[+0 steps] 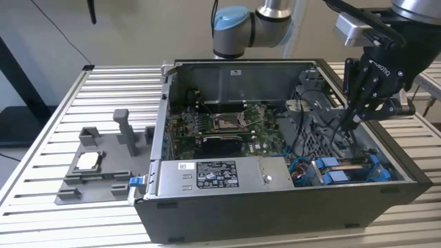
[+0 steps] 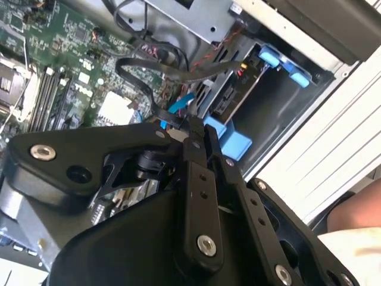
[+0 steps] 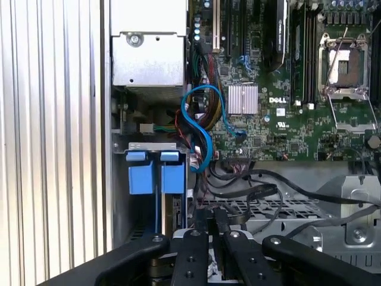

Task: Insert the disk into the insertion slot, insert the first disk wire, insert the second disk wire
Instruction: 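Insert the second disk wire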

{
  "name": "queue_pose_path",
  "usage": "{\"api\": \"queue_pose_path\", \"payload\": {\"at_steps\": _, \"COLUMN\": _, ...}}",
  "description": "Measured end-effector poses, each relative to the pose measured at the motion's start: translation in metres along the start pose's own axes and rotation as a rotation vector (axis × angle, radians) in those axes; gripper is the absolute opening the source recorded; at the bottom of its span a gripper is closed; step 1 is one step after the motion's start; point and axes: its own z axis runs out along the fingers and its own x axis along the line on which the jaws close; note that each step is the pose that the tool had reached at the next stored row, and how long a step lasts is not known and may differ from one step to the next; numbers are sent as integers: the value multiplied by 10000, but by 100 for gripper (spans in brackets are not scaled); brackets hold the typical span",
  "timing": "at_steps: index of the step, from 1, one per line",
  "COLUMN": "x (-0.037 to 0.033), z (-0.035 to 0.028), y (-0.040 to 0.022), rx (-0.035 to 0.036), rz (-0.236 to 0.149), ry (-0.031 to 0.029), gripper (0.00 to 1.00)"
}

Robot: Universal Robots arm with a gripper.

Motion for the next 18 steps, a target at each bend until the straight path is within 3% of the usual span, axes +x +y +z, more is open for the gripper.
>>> {"api": "queue_pose_path", "payload": {"at_steps": 4, "x": 4, "z": 1, "y": 2, "rx": 6, "rz": 0, "ry": 0, "gripper": 16}}
{"api": "queue_pose_path", "payload": {"at_steps": 7, "x": 5, "z": 13, "y": 14, "rx": 110, "rz": -2, "ry": 26, "gripper": 16}}
{"api": "queue_pose_path", "payload": {"at_steps": 13, "x": 8, "z": 34, "y": 63, "rx": 568, "rz": -16, "ry": 112, "gripper": 16}}
{"api": "queue_pose_path", "payload": {"at_steps": 18, "x": 12, "z": 48, "y": 102, "rx": 1059, "rz": -30, "ry": 186, "gripper": 16}}
